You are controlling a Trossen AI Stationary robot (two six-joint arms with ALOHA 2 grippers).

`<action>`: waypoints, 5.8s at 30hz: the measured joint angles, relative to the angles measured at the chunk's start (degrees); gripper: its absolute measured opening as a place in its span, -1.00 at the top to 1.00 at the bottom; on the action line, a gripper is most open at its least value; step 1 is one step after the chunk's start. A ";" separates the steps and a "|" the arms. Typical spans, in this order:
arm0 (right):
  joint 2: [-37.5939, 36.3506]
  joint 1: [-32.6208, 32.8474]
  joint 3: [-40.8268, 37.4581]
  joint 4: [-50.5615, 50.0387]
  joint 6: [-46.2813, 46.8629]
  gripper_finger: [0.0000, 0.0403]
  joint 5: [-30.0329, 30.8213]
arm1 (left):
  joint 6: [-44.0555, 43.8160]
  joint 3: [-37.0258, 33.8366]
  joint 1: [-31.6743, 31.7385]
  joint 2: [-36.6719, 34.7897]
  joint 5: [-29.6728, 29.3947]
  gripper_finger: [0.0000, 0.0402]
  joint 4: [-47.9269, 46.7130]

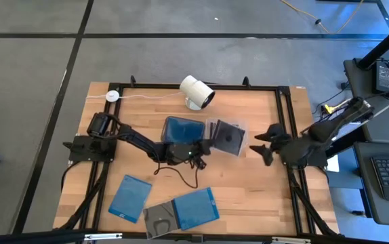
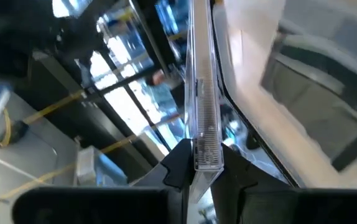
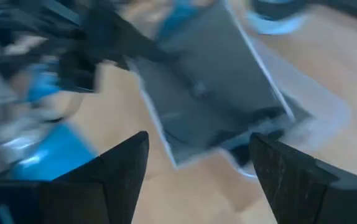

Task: Pick & place jewel cases by type
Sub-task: Put the right black cd case into the transparent bin

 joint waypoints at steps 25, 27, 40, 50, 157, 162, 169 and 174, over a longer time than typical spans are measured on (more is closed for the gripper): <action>6.07 -27.75 -0.09 21.50 -25.93 -0.39 -43.53 | 16.94 -0.02 -7.30 0.00 13.73 0.79 5.61; 6.09 -27.75 -0.09 22.22 -27.48 -0.39 -43.55 | 16.95 -0.02 -7.30 0.00 13.74 0.79 5.53; 12.39 -27.73 -0.07 29.06 -27.04 -0.39 -48.32 | 18.27 -0.01 -7.30 0.00 14.09 0.79 5.55; 12.91 -27.73 -0.07 30.37 -29.99 -0.29 -50.09 | 18.25 -0.02 -7.30 0.00 13.79 0.79 5.55; 55.79 -52.86 40.02 -12.84 -72.15 0.74 -58.67 | -102.32 -15.21 -3.96 -22.69 29.18 0.32 -35.00; 57.21 -52.84 40.03 -12.01 -72.11 0.74 -58.70 | -102.29 -15.21 -3.96 -22.69 29.18 0.32 -34.76; 57.81 -52.86 39.71 -10.94 -74.13 0.71 -58.69 | -102.27 -15.19 -3.83 -22.67 28.99 0.32 -34.76; 57.74 -52.86 39.80 -10.73 -74.73 0.49 -58.10 | -102.27 -15.19 -3.83 -22.67 28.98 0.32 -34.76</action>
